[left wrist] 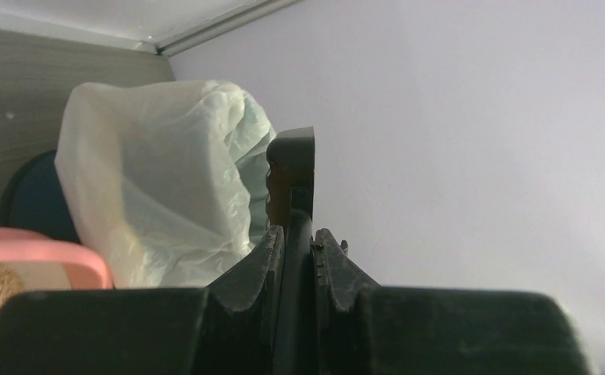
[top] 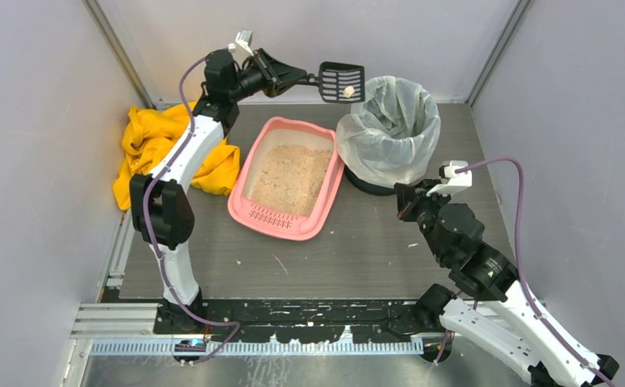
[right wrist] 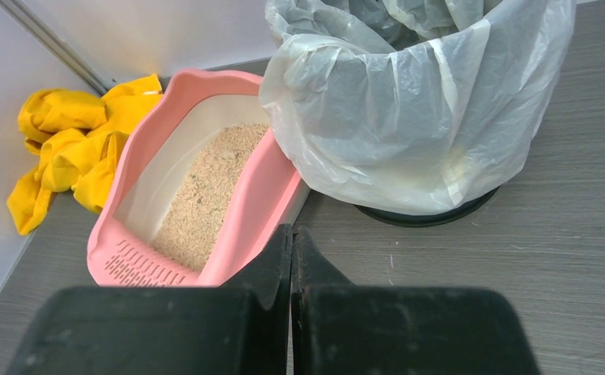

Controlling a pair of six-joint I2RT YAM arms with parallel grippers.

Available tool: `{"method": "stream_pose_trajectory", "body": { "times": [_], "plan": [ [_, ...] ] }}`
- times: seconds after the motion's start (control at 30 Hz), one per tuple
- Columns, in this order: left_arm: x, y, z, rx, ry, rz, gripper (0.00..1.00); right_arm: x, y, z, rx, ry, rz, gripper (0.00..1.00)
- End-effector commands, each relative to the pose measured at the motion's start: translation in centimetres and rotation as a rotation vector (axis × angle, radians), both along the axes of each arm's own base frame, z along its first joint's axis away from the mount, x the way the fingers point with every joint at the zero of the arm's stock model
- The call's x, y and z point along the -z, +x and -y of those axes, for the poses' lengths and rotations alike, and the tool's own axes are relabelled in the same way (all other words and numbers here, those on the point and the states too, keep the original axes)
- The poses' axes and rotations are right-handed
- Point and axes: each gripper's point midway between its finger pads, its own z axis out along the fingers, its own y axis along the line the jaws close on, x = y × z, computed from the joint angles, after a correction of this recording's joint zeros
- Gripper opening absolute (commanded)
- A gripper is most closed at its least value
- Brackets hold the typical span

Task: Clean the litter box

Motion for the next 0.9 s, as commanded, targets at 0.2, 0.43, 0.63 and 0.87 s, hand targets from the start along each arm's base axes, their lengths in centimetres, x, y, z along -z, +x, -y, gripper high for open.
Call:
{"method": "stream_pose_trajectory", "body": {
  "times": [0.2, 0.43, 0.63, 0.87],
  "plan": [
    [-3.1, 1.6, 4.8, 0.038, -0.031, 0.158, 0.00, -1.2, -0.5, 1.8, 0.054, 0.012, 0.038, 0.01],
    [-1.6, 1.6, 10.4, 0.097, 0.092, 0.432, 0.00, -0.6, -0.5, 2.0, 0.065, -0.002, 0.029, 0.01],
    [0.0, 0.5, 13.3, 0.113, 0.158, 0.631, 0.00, 0.2, -0.4, 1.7, 0.056, -0.025, 0.009, 0.01],
    [-2.4, -3.8, 15.7, 0.232, 0.111, 0.893, 0.00, 0.5, 0.2, 0.9, 0.036, -0.045, -0.005, 0.01]
  ]
}}
